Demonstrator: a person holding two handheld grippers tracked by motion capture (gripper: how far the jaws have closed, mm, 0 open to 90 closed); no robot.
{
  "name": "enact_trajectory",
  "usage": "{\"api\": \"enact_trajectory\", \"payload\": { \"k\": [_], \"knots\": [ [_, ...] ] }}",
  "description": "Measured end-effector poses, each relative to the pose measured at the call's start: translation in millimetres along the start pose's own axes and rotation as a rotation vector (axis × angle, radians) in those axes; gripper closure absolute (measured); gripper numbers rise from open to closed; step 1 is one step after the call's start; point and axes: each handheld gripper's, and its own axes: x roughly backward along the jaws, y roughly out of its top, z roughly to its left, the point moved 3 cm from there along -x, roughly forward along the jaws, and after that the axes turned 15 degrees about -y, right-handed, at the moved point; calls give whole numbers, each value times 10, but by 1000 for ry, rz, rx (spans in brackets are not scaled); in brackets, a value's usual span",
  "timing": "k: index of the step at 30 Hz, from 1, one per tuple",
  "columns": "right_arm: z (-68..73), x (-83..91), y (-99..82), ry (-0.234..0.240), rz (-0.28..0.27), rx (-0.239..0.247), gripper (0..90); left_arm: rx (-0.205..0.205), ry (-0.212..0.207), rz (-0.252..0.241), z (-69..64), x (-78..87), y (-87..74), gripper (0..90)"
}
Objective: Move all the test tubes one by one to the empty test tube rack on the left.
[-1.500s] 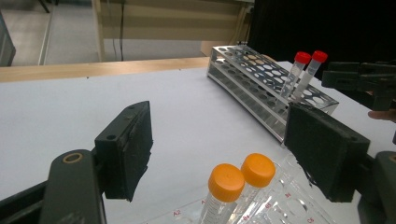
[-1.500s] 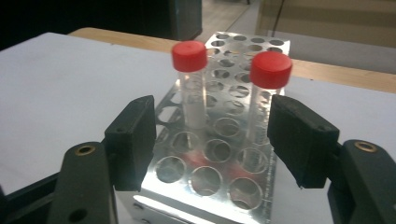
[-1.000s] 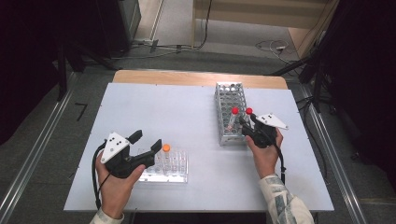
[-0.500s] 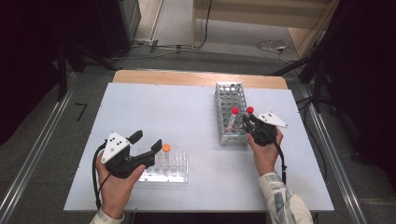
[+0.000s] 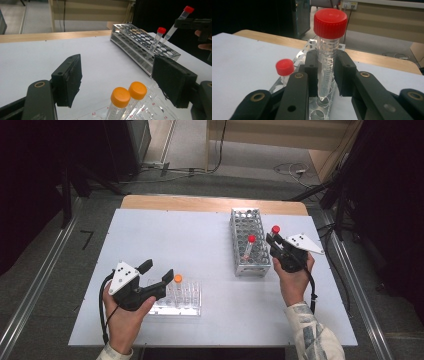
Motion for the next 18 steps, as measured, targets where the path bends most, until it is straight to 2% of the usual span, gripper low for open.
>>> {"api": "enact_trajectory", "payload": {
  "k": [7, 10, 18],
  "knots": [
    [6, 192, 101, 31, -31, 3, 712, -3, -4, 8, -10, -13, 2, 250],
    [22, 249, 100, 42, -34, 16, 712, -2, -5, 8, -18, -13, 14, 250],
    [101, 386, 75, 101, -35, 6, 712, -4, -7, 7, -34, -23, 29, 252]
  ]
}}
